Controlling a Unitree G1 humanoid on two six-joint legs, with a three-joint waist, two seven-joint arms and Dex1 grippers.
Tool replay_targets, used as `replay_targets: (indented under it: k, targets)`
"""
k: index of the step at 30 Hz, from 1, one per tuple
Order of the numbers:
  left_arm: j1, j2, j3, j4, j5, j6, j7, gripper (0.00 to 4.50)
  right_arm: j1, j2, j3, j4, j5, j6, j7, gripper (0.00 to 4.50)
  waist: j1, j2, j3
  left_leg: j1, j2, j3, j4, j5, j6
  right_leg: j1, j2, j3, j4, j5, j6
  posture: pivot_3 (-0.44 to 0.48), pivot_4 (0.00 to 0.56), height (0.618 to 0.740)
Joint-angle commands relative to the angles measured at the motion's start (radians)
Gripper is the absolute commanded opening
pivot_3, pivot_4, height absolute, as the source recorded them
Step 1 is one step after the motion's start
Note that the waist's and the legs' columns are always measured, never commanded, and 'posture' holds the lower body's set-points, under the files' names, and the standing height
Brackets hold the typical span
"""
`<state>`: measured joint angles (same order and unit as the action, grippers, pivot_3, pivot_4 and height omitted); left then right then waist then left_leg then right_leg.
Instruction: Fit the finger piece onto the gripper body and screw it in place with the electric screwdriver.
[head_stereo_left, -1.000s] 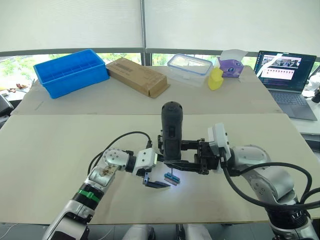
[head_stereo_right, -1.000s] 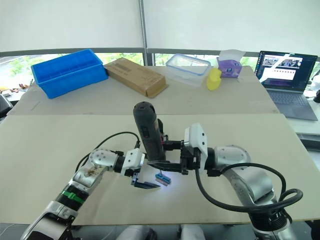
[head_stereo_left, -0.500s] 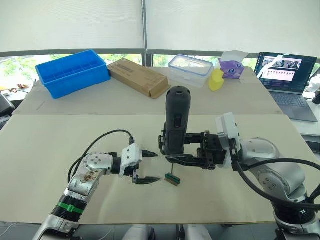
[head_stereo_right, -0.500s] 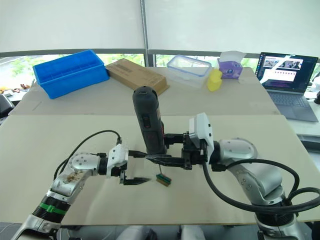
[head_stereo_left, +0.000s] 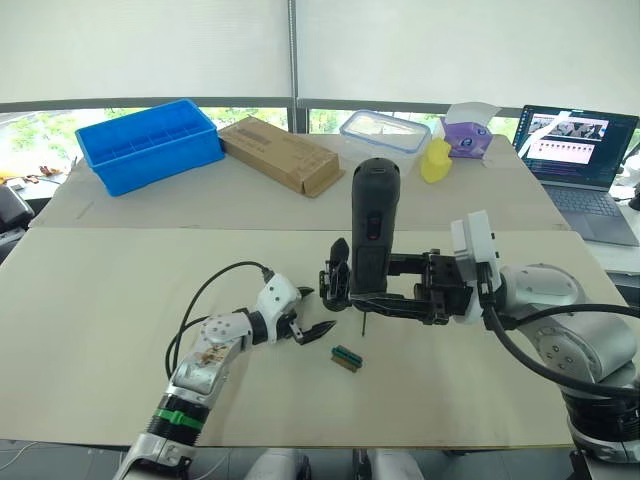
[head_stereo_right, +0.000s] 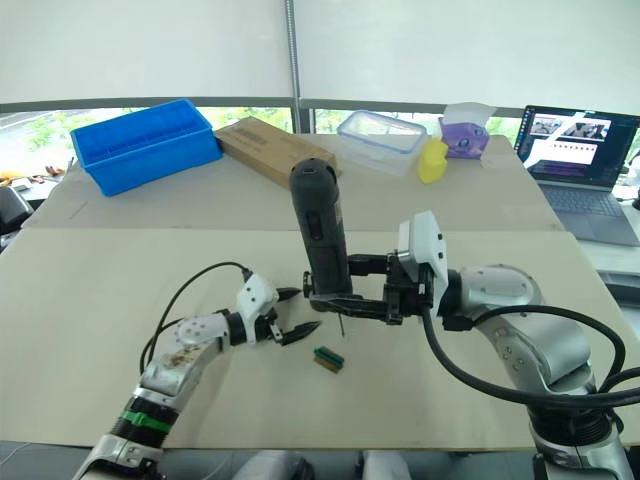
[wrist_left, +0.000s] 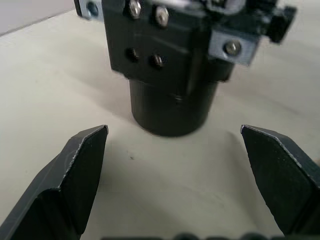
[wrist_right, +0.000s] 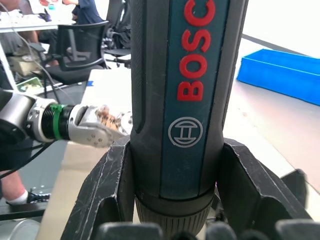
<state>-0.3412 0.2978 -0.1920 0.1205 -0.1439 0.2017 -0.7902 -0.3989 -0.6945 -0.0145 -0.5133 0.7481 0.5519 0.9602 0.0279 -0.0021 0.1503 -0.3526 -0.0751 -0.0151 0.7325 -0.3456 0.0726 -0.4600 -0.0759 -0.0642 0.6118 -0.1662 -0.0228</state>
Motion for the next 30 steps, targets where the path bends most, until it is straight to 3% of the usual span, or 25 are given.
replay_targets:
  k: [1,5,8,11,17,22,24,26,29,30]
  targets:
    - [-0.047,-0.042,-0.009,0.058,0.012,-0.036,0.026,4.50,0.003,0.003,-0.037,-0.049,0.007,-0.029,-0.014,1.92,0.004,0.000,0.000,0.000,0.000,0.000,0.000,0.000,0.000,0.000,0.000,0.000,0.000,0.000,0.000,0.000,0.150,0.740]
    - [-0.091,-0.071,-0.002,0.139,0.013,-0.059,0.030,4.50,0.018,0.000,-0.041,-0.062,0.004,-0.029,-0.030,1.92,0.009,0.000,0.000,0.000,0.000,0.000,0.000,0.000,0.000,0.000,0.000,0.000,0.000,0.000,0.000,0.000,0.150,0.740]
    - [-0.132,-0.076,-0.008,0.209,0.008,-0.098,-0.014,3.71,0.028,-0.007,-0.048,-0.072,0.002,-0.028,-0.040,1.92,0.010,0.000,0.000,0.000,0.000,0.000,0.000,0.000,0.000,0.000,0.000,0.000,0.000,0.000,0.000,0.000,0.150,0.740]
    - [-0.176,-0.062,-0.018,0.283,-0.002,-0.172,-0.118,2.34,0.033,-0.013,-0.056,-0.076,0.000,-0.025,-0.045,1.92,0.012,0.000,0.000,0.000,0.000,0.000,0.000,0.000,0.000,0.000,0.000,0.000,0.000,0.000,0.000,0.000,0.150,0.740]
    - [-0.347,-0.042,-0.014,0.518,-0.030,-0.356,-0.408,2.30,0.041,-0.037,-0.078,-0.083,0.029,-0.009,-0.033,1.92,0.010,-0.001,0.000,-0.001,0.000,0.000,0.000,0.000,0.000,0.000,0.000,-0.001,-0.001,0.000,0.000,0.000,0.150,0.740]
    - [-0.477,-0.048,-0.037,0.755,0.049,-0.479,-0.486,2.30,0.040,-0.053,-0.089,-0.090,0.059,0.011,-0.030,1.92,0.010,-0.002,0.001,-0.002,0.000,0.000,0.001,0.000,0.001,0.000,0.000,-0.002,-0.001,0.000,0.000,0.000,0.150,0.740]
    - [-0.506,-0.054,-0.033,0.834,0.069,-0.501,-0.490,2.30,0.036,-0.053,-0.088,-0.094,0.062,0.017,-0.036,1.92,0.010,-0.002,0.001,-0.001,0.000,0.000,0.001,0.000,0.001,0.000,0.000,-0.002,-0.001,0.000,0.000,0.000,0.150,0.740]
    - [-0.523,-0.058,-0.022,0.877,0.071,-0.509,-0.496,3.33,0.029,-0.051,-0.086,-0.095,0.063,0.022,-0.044,1.92,0.010,-0.002,0.001,-0.001,0.000,0.000,0.001,-0.001,0.001,0.000,0.000,-0.002,-0.001,0.000,0.000,0.000,0.150,0.740]
    - [-0.514,-0.047,-0.010,0.878,0.071,-0.507,-0.497,4.49,0.023,-0.049,-0.084,-0.102,0.069,0.028,-0.055,1.92,0.010,-0.002,0.001,-0.001,0.000,0.000,0.001,-0.001,0.002,0.000,0.000,-0.001,-0.001,0.000,0.000,0.000,0.150,0.740]
    - [-0.498,-0.040,-0.002,0.852,0.064,-0.493,-0.493,4.50,0.022,-0.048,-0.083,-0.105,0.071,0.029,-0.058,1.92,0.010,-0.002,0.001,-0.001,0.000,0.000,0.001,-0.001,0.002,0.000,0.000,-0.001,-0.001,0.000,0.000,0.000,0.150,0.740]
